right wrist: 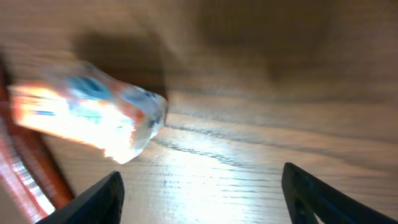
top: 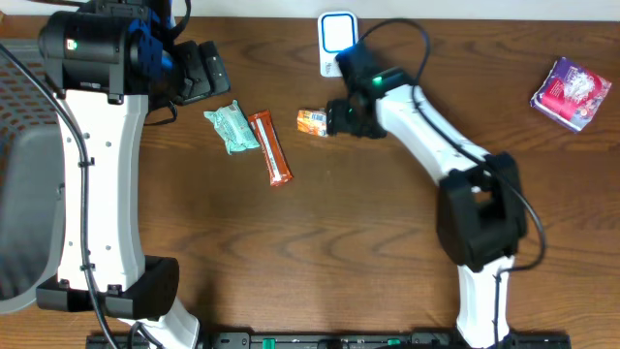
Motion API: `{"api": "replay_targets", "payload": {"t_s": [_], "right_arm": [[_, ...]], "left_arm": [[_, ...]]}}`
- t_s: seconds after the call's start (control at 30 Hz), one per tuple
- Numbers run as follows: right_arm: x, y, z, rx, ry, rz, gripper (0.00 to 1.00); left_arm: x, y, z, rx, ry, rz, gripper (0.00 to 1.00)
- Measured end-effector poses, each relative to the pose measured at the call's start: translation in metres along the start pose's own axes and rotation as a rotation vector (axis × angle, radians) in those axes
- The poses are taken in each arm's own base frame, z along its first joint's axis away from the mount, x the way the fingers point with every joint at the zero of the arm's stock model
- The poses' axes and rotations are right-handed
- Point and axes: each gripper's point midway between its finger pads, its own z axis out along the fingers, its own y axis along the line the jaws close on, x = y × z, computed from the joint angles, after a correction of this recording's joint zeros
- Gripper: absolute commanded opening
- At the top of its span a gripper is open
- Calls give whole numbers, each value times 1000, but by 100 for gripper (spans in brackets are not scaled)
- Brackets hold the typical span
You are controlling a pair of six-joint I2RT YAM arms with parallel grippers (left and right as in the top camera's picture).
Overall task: Scan the item barcode
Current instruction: 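Reach the right gripper to the small orange pack and grasp it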
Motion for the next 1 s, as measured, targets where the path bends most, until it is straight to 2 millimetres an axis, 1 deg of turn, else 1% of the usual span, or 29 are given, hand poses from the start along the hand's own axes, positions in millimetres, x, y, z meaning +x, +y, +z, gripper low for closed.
{"api": "replay_targets", "payload": {"t_s": [0.07,0.13,0.27,0.37,0.5,0.63,0.73,0.83,1.0], "right_arm": [[-11,1,-17,-22,-45,-41,79],[-15,6,-26,-46,-68,-82,79],[-20,19,-28,-103,-89,-152,76],[-31,32,-31,-154,-145,-218,76],[-42,47,-35,-194,-208,-330,76],[-44,56,-36,-225,-234,-451,77],[-41,62,-30,-249,-232,-524,77],[-37,63,-14,-257,-212,-563,76],[-25,61,14,-271,-154,-587,62]], "left_arm": [[0,0,0,0,0,0,98],[0,0,0,0,0,0,98],[0,0,0,0,0,0,98],[0,0,0,0,0,0,98],[0,0,0,0,0,0,98],[0,0,0,0,0,0,98],[0,0,0,0,0,0,98],[0,0,0,0,0,0,98],[0,0,0,0,0,0,98]]}}
